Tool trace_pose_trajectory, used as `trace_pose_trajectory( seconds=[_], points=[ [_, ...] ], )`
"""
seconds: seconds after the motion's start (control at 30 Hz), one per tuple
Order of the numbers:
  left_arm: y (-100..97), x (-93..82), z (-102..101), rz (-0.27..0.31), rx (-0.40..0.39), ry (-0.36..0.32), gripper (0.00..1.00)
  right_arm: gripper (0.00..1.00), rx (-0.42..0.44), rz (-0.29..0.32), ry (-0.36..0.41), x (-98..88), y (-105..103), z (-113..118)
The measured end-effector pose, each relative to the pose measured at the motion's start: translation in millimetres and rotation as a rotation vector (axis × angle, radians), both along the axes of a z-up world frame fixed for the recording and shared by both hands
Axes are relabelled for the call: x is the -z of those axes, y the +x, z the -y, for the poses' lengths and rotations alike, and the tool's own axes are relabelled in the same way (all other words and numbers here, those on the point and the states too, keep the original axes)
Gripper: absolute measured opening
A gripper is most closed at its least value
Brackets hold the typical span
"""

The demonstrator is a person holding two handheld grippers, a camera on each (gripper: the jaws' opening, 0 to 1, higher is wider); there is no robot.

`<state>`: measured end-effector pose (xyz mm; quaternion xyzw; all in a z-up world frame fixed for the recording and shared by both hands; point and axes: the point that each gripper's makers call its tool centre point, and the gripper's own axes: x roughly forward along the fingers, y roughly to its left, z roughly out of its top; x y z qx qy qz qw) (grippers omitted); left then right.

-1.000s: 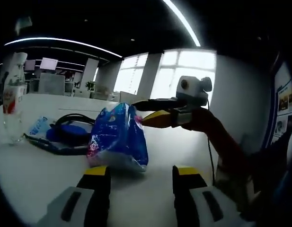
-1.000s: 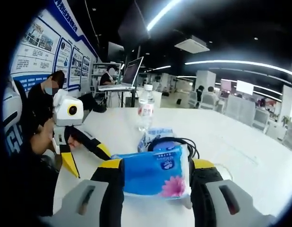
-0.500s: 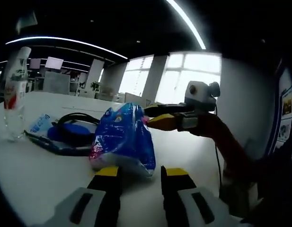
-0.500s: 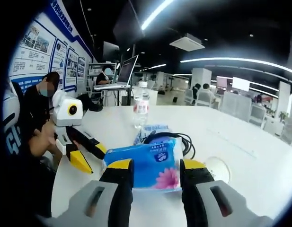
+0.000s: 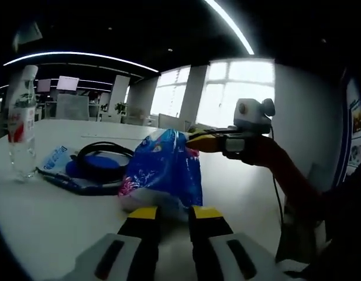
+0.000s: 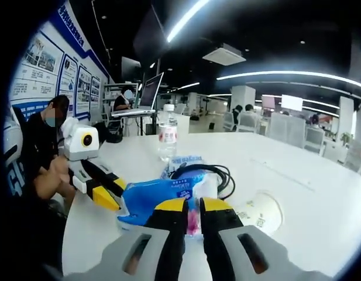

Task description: Arrange the tabletop items into an orderly group along one side of the table until the central work area is clear of visible clutter.

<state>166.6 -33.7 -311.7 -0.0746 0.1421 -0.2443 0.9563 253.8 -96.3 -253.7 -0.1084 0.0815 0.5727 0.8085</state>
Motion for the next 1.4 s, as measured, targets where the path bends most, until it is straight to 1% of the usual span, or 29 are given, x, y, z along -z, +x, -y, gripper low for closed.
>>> trace_pose_trajectory(
  seconds=[0.1, 0.17, 0.33, 0.47, 0.5, 0.77, 0.93, 1.0, 1.03, 1.1, 1.2, 1.3, 1.4],
  points=[
    [0.5, -0.5, -1.8, 0.006, 0.001, 0.003, 0.11, 0.01, 0.001, 0.000, 0.015, -2.7, -1.0, 0.0],
    [0.1, -0.8, -2.8, 0.015, -0.001, 0.025, 0.09, 0.00, 0.000, -0.003, 0.018, -3.6, -2.4, -0.4],
    [-0.1, -2.0, -4.8, 0.035, 0.001, 0.053, 0.04, 0.00, 0.002, -0.004, 0.024, -5.1, -4.8, 0.0],
    [-1.3, -2.7, -7.1, 0.044, 0.001, 0.056, 0.03, 0.00, 0.003, -0.001, 0.025, -7.1, -5.3, 2.6],
    [-1.7, -3.5, -8.4, 0.049, -0.003, 0.066, 0.03, 0.00, 0.004, 0.001, 0.026, -8.0, -5.9, 3.2],
    [-4.0, -18.6, -7.3, 0.092, 0.005, 0.084, 0.02, 0.00, 0.011, 0.022, 0.049, -22.0, -6.3, 8.4],
    [-2.1, -27.5, -8.0, 0.110, 0.008, 0.086, 0.02, 0.00, 0.014, 0.037, 0.056, -29.2, -6.0, 9.0],
    [-1.3, -28.3, -8.9, 0.117, 0.007, 0.091, 0.00, 0.00, 0.019, 0.046, 0.062, -33.6, -4.8, 9.5],
    [-0.3, -30.2, -9.8, 0.124, 0.007, 0.101, 0.00, 0.00, 0.020, 0.049, 0.065, -35.6, -4.3, 9.7],
    [1.9, -35.5, -11.0, 0.129, 0.008, 0.098, 0.00, 0.00, 0.018, 0.052, 0.072, -39.1, -4.5, 8.7],
    [5.1, -32.9, -11.0, 0.124, 0.008, 0.104, 0.00, 0.00, 0.021, 0.059, 0.063, -34.8, -4.1, 7.0],
    [7.9, -24.7, -12.5, 0.105, 0.006, 0.103, 0.00, 0.00, 0.016, 0.060, 0.058, -32.0, -5.5, 4.9],
    [6.2, -19.5, -10.8, 0.093, 0.006, 0.100, 0.00, 0.00, 0.013, 0.061, 0.050, -30.1, -5.9, 4.3]
  ],
)
